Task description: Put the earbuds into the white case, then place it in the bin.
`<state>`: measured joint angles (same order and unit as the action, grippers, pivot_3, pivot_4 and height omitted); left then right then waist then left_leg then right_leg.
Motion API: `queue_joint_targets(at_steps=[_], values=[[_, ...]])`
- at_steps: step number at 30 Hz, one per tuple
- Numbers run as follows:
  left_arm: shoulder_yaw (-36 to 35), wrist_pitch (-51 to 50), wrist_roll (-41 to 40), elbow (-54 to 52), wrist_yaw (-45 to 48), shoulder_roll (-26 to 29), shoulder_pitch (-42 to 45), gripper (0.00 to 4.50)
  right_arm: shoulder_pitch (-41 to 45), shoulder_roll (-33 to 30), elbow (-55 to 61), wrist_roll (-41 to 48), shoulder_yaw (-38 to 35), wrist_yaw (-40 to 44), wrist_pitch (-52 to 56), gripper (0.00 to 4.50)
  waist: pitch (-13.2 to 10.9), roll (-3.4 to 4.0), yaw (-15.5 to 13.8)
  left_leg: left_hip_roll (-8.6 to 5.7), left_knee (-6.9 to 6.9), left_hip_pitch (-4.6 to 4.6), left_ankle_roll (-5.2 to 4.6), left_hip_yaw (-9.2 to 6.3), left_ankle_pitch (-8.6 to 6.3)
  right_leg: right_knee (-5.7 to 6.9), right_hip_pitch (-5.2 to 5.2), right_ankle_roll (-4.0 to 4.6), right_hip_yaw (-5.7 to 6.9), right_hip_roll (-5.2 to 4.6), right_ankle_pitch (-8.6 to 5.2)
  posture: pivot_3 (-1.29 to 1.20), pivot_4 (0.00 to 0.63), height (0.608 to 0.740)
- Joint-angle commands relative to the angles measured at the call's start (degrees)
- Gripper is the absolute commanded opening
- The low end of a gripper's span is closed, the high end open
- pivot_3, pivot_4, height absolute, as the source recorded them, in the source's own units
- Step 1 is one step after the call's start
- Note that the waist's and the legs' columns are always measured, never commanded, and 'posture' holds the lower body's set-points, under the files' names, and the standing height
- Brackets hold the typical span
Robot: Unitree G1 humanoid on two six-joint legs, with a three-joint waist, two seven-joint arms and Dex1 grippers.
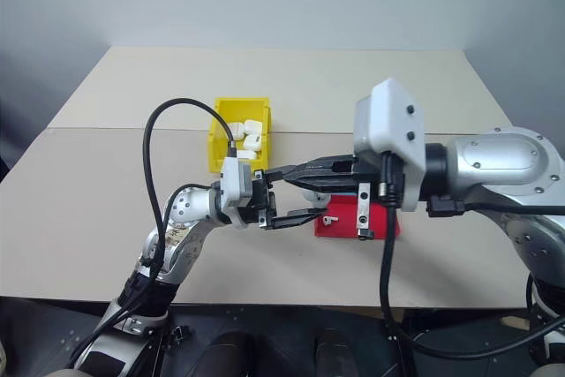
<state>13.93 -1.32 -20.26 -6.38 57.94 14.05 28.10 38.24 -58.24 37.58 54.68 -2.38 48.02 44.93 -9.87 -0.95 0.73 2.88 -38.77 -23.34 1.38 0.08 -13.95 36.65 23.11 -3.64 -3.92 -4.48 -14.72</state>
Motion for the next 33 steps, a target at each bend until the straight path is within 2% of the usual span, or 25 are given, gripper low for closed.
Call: queue_joint_targets(at_steps=[1, 10, 17, 29, 33], values=[[0.02, 1.03, -0.22, -2.45, -0.05, 0.07, 0.27, 2.78, 0.57, -0.88, 1.19, -3.44, 0.26, 1.58, -1.39, 0.04, 0.0, 0.0, -0.05, 0.0, 0.0, 0.0, 0.0, 0.0, 0.0, 0.0, 0.0, 0.0, 0.0, 0.0, 0.0, 0.0, 0.15, 0.74], [-0.13, 1.39, -0.66, -3.84, 0.29, 0.7, -1.17, 2.78, -0.76, -0.16, 2.07, -8.5, 1.73, 3.82, -1.97, 0.04, 0.0, 0.0, -0.02, 0.0, -0.01, 0.02, 0.0, 0.0, 0.0, 0.02, 0.0, 0.0, 0.0, 0.0, 0.0, 0.0, 0.15, 0.74], [-0.72, 1.45, -1.61, -4.76, 0.63, 1.37, -1.66, 2.78, -4.13, -2.13, 1.84, -11.77, 0.76, 5.65, -2.4, 0.04, 0.0, 0.0, -0.02, 0.0, -0.01, 0.02, 0.0, 0.0, 0.0, 0.01, 0.0, 0.0, 0.0, 0.0, 0.0, 0.0, 0.15, 0.74], [-1.23, 1.33, -2.07, -4.98, 0.88, 1.58, -1.63, 2.78, -8.33, -4.39, 1.36, -13.22, -1.68, 7.33, -3.63, 0.04, 0.0, 0.0, 0.04, 0.0, -0.01, 0.04, 0.0, 0.01, 0.0, 0.01, -0.01, 0.0, 0.0, 0.0, 0.0, 0.0, 0.15, 0.74], [-1.65, 1.14, -2.02, -5.38, 0.62, 2.06, -2.25, 2.78, -7.97, -3.67, -0.14, -9.65, -6.2, 6.88, -3.0, 0.04, 0.0, 0.0, -0.01, 0.0, -0.01, 0.03, 0.0, 0.01, 0.0, 0.01, -0.01, 0.0, 0.0, 0.0, 0.0, 0.0, 0.15, 0.74]])
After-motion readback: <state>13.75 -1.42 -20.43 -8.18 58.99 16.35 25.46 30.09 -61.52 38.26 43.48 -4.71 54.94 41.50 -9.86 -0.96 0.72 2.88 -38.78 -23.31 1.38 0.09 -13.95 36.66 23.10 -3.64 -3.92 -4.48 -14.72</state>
